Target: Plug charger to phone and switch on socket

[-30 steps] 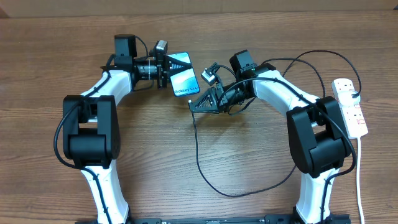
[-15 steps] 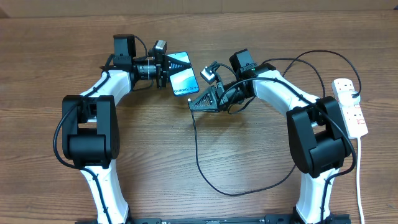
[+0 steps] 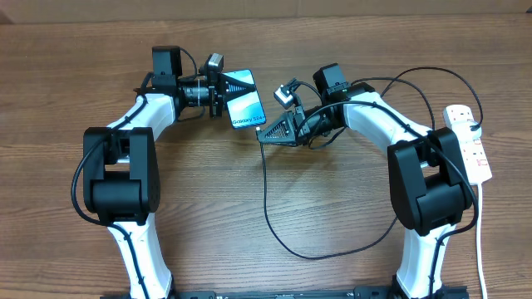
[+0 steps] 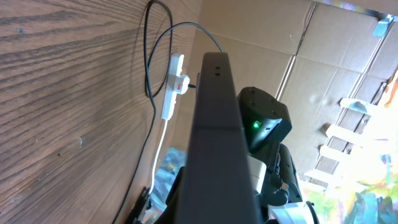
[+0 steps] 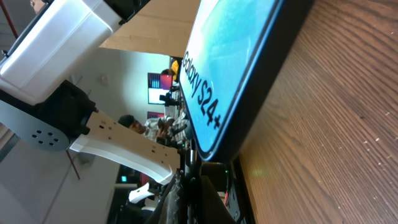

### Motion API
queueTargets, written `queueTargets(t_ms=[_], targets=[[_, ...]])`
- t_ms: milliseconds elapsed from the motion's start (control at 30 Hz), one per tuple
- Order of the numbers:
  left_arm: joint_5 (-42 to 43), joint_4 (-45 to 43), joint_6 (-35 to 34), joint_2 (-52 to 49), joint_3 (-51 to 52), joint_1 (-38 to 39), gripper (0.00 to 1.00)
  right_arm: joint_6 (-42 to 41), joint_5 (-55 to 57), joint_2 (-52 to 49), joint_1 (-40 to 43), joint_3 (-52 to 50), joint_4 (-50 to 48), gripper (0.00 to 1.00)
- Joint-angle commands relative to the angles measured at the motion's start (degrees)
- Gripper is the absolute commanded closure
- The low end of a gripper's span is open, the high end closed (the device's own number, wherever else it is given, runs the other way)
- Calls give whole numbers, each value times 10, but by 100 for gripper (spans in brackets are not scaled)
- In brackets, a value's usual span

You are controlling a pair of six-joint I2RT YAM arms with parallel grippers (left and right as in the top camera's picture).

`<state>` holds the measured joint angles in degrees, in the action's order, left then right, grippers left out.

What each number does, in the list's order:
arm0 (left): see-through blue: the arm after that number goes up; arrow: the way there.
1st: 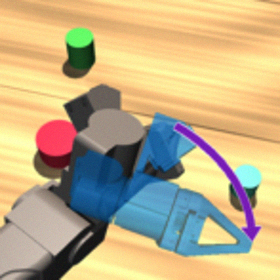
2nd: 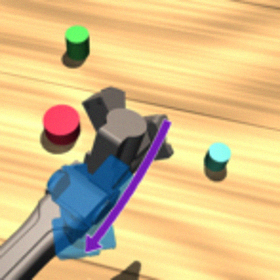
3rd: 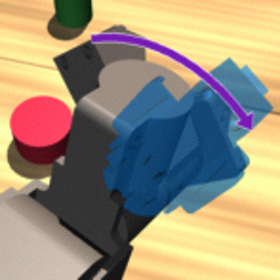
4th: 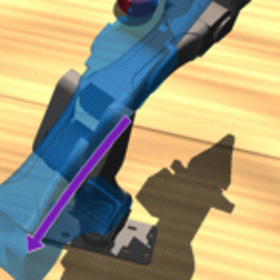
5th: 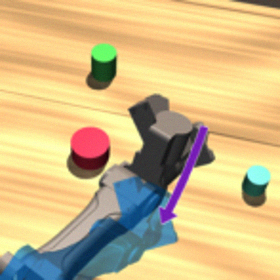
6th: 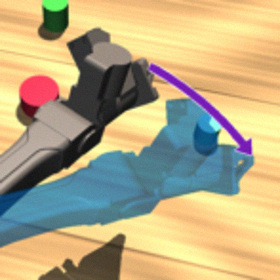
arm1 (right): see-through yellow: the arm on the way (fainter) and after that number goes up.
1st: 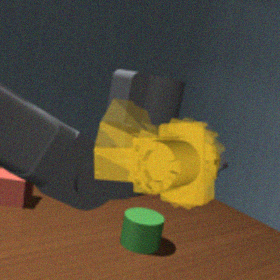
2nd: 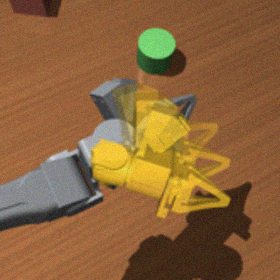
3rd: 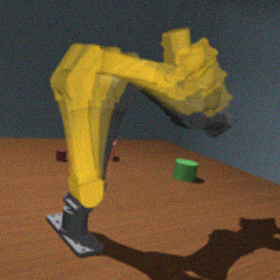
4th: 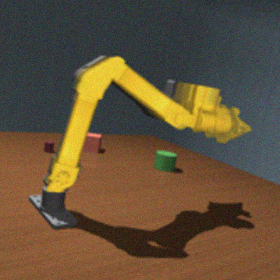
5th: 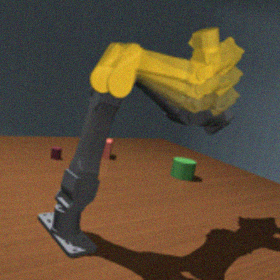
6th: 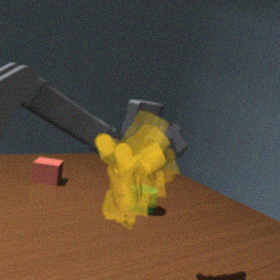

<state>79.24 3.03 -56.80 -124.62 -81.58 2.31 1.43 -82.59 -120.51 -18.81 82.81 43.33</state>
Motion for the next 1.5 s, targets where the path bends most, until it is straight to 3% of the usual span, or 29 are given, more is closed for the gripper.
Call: queueTargets(t_ms=[0,467,800,1467], targets=[[28,-3,15,22,-9,12,96,-2,-15,-4,1,3,-2,96],[12,-3,12,22,-9,23,96,-2,-15,-4,1,3,-2,96],[1,-80,-52,22,-9,31,96,-2,-15,-4,1,3,-2,96],[20,-82,-50,22,-9,41,96,-2,-15,-4,3,3,-2,96]])
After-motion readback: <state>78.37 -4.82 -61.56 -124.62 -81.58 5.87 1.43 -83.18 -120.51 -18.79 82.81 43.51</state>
